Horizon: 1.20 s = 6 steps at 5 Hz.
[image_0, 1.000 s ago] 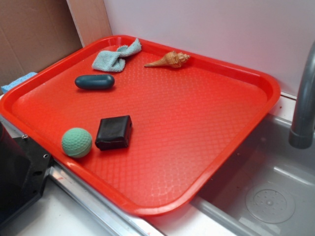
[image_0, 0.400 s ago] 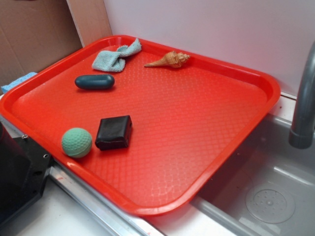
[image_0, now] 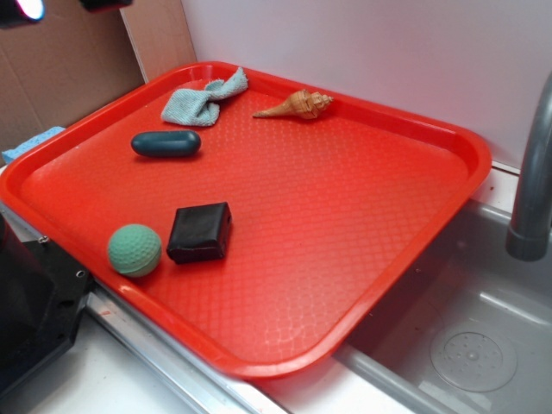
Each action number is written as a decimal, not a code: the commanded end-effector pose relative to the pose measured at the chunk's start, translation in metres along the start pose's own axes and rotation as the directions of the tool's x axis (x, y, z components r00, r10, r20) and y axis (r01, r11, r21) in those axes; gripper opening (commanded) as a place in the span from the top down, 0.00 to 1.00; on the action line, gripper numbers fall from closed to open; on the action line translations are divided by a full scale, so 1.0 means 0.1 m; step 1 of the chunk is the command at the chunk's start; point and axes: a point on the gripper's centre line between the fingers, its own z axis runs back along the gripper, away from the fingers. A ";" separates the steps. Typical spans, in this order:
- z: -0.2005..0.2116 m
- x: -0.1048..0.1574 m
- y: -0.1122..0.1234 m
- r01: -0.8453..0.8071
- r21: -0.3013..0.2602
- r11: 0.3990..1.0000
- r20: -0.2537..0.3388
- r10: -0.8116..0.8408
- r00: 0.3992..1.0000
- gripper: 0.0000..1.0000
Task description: Grab the blue cloth.
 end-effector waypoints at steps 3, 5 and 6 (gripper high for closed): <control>-0.94 0.99 0.06 -0.370 -0.001 0.929 0.293 0.354 0.888 0.00; -1.41 1.34 0.07 -0.383 0.003 0.924 0.242 0.371 0.896 0.00; -1.58 1.43 0.08 -0.404 0.044 0.914 0.236 0.384 0.893 0.00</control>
